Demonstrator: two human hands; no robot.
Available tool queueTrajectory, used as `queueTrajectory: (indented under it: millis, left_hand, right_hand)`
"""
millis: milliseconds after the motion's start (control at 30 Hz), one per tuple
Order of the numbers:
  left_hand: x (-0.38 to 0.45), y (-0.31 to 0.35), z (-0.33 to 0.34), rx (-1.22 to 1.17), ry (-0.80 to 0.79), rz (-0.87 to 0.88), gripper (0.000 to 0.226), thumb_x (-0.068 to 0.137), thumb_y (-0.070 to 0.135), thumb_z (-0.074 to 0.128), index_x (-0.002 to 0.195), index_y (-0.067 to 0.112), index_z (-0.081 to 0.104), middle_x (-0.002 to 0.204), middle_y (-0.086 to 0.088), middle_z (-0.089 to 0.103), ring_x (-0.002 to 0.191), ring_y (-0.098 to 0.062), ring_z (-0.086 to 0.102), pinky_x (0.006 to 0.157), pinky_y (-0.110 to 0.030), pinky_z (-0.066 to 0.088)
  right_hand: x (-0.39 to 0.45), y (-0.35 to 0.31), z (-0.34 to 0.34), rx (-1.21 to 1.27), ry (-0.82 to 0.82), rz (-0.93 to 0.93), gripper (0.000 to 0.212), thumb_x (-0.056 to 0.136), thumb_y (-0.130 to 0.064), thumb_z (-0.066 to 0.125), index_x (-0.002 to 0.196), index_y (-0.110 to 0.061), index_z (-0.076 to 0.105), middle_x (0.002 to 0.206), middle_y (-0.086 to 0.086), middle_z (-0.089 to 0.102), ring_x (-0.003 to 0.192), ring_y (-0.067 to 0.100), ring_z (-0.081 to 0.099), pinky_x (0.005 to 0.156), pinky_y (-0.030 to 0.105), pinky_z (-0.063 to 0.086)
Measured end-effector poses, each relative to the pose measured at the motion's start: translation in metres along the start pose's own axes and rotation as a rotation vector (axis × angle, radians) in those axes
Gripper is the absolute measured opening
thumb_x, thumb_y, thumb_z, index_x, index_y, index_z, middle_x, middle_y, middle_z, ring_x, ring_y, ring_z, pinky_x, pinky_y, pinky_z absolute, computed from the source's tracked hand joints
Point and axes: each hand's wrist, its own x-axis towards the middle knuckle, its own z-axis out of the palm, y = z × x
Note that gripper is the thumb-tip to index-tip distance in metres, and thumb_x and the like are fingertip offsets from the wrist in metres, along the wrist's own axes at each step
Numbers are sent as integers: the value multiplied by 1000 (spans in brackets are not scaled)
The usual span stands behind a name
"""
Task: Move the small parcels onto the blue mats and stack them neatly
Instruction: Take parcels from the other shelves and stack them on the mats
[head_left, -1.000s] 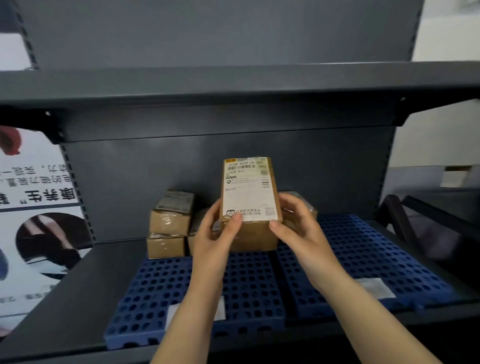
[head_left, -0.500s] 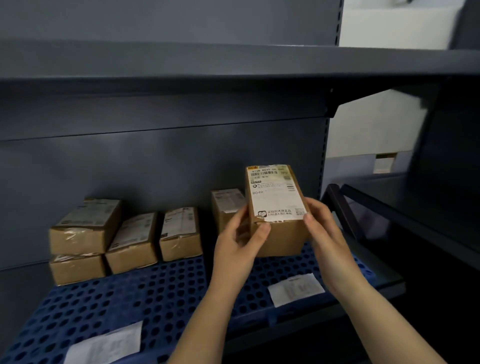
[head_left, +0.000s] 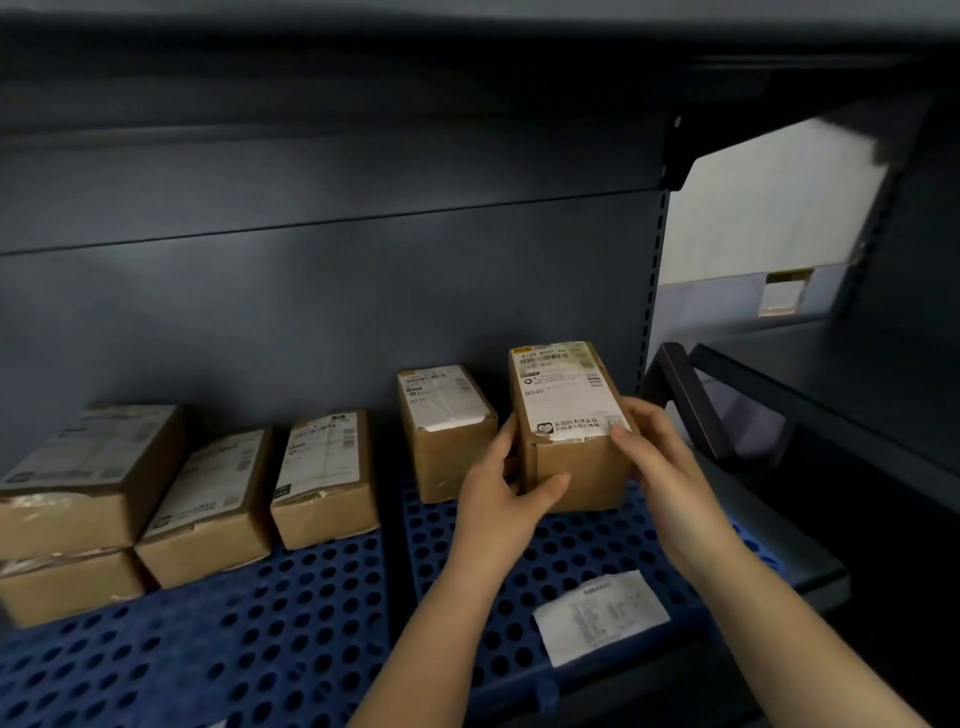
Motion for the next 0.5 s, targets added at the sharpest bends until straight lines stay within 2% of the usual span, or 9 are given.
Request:
queueTrajectory:
  millis: [100, 167, 233, 333, 400, 500]
  left_hand:
    - [7, -4, 8, 56, 16, -15, 72, 80, 10, 70, 141, 27, 36, 124, 15, 55, 115, -3, 52, 99, -25, 46]
    - [11, -4, 12, 97, 27, -29, 69, 82, 9, 68, 141, 27, 37, 119, 18, 53, 113, -1, 51, 96, -18, 44]
    - [13, -3, 14, 135, 58, -38, 64, 83, 6, 66, 138, 26, 41, 115, 18, 56, 109, -1, 54, 92, -17, 47]
    - [16, -3, 17, 233, 148, -46, 55, 83, 3, 66, 129, 28, 48, 104, 16, 59, 90, 2, 60, 74, -8, 50]
    - [19, -5, 20, 320, 243, -67, 53, 81, 7, 69, 127, 25, 51, 103, 11, 62, 82, 2, 59, 66, -4, 47]
    - [24, -8, 24, 431, 361, -81, 43, 80, 12, 71, 122, 16, 60, 106, 0, 69, 79, -1, 61, 65, -4, 47]
  right_hand:
    - [14, 8, -6, 11, 1, 62, 31, 91, -23, 53, 122, -20, 54, 112, -4, 63, 95, 5, 62, 70, 19, 47]
    - [25, 12, -10, 16, -15, 90, 28, 92, -23, 53, 120, -20, 54, 110, -4, 63, 94, 6, 62, 70, 20, 46]
    - [35, 15, -13, 3, -55, 118, 25, 92, -24, 55, 116, -22, 55, 109, -4, 64, 94, 7, 62, 72, 22, 47]
    - [50, 21, -16, -41, -117, 151, 22, 91, -26, 56, 113, -25, 55, 113, -2, 62, 97, 9, 61, 76, 25, 47]
    - [60, 24, -17, -103, -142, 151, 27, 91, -30, 56, 118, -24, 53, 117, -2, 60, 100, 10, 59, 80, 27, 48]
    - [72, 26, -17, -157, -188, 145, 34, 92, -33, 55, 124, -22, 49, 117, -3, 58, 101, 9, 57, 78, 23, 46]
